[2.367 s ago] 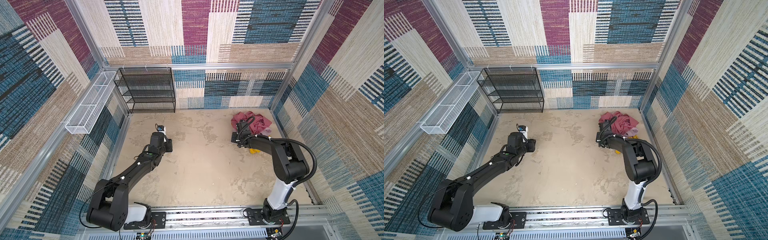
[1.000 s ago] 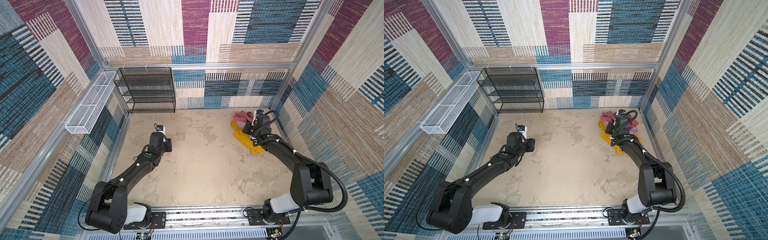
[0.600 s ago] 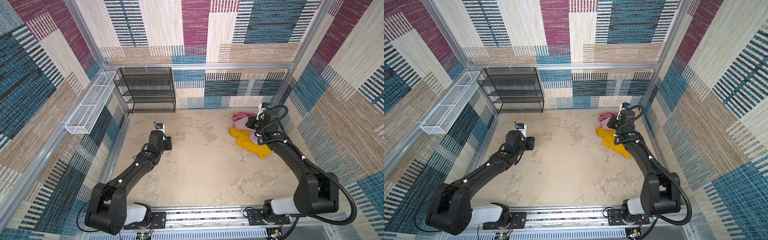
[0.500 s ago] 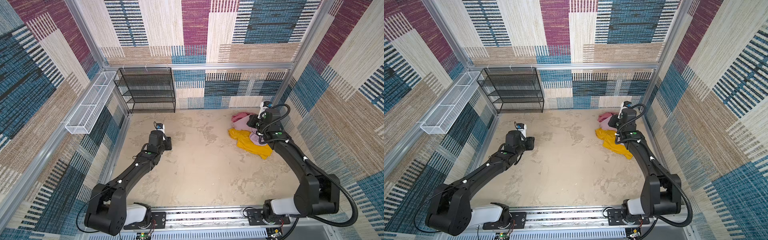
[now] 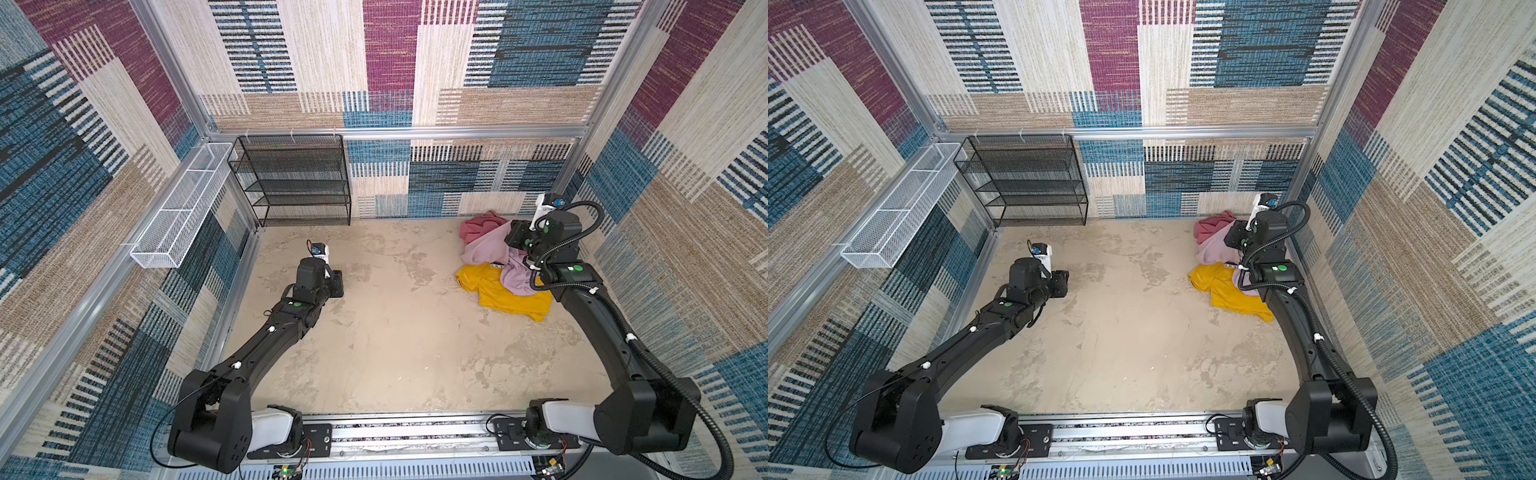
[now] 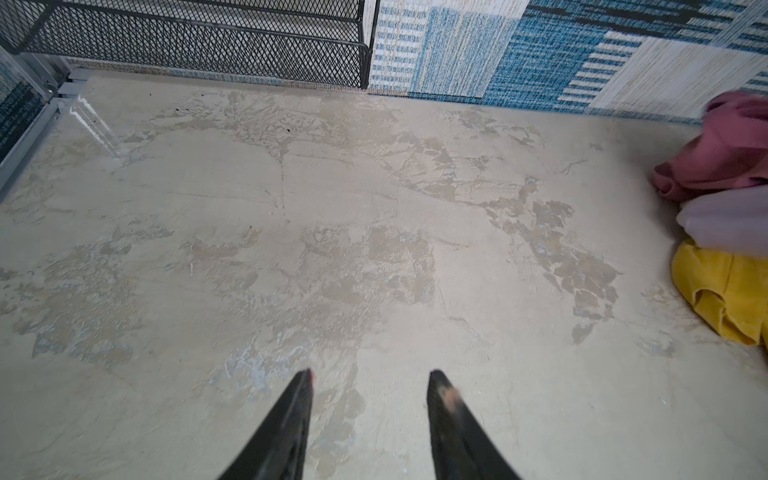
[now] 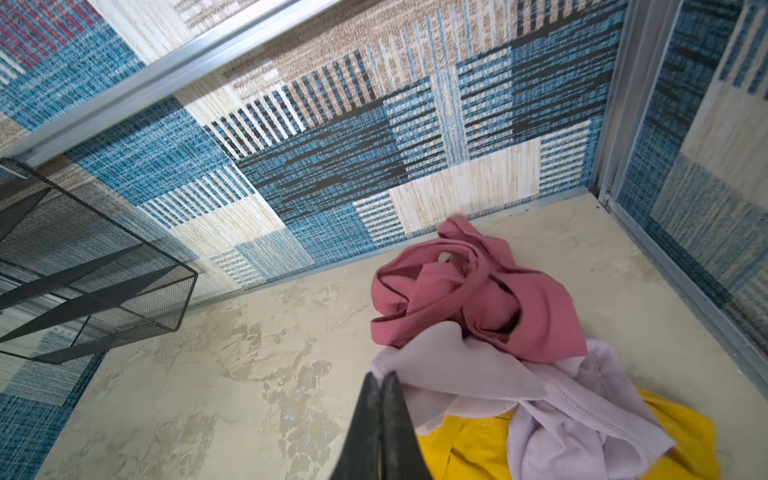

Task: Pick out a specific cloth from the pile
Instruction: 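Lift the lavender shirt high out of the pile with the right gripper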

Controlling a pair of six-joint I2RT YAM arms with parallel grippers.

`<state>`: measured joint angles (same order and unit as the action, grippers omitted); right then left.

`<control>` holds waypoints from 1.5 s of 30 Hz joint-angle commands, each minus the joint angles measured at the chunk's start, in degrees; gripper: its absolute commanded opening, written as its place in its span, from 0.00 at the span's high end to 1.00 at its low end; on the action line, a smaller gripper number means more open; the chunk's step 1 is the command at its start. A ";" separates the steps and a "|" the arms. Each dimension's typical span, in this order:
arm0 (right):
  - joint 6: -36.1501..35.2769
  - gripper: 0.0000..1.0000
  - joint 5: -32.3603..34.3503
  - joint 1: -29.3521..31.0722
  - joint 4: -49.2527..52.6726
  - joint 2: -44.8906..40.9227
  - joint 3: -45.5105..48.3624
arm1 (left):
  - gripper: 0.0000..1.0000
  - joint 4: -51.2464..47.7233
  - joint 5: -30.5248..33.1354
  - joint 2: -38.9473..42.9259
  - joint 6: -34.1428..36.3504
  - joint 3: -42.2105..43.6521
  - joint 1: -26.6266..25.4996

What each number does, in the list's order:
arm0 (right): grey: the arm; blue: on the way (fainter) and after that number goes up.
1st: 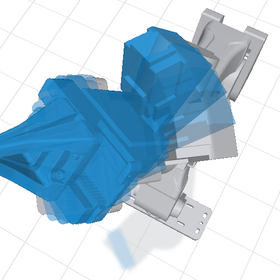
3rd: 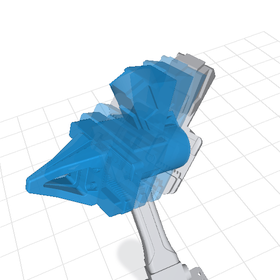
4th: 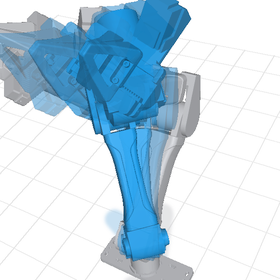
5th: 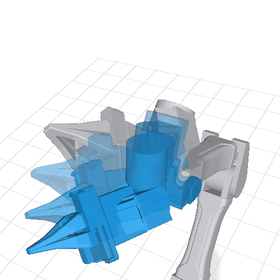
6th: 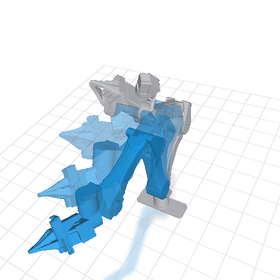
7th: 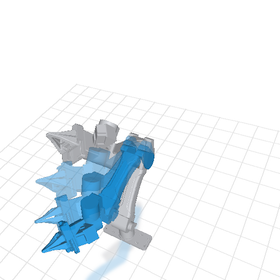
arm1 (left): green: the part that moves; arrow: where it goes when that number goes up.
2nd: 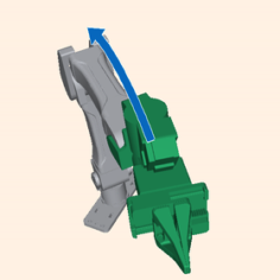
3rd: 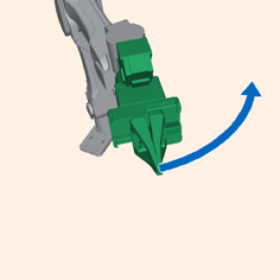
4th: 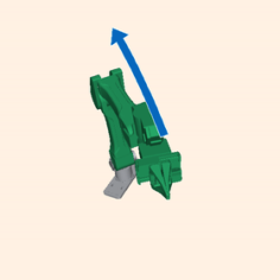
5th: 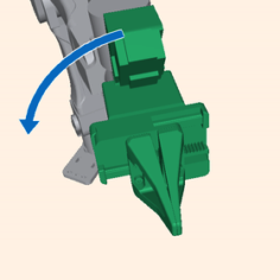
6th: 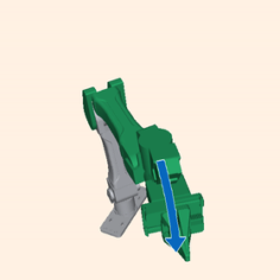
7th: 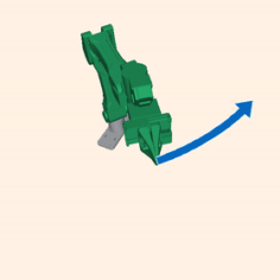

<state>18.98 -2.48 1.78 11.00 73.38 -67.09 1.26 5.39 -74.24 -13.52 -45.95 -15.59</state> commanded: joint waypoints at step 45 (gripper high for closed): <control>-0.30 1.00 -23.50 -0.72 3.85 0.13 -30.13 | 0.51 -17.51 0.10 2.79 -4.41 -10.88 0.04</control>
<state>16.67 -20.67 1.10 17.78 73.10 -96.07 -14.59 4.38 -71.85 -16.97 -56.18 -15.59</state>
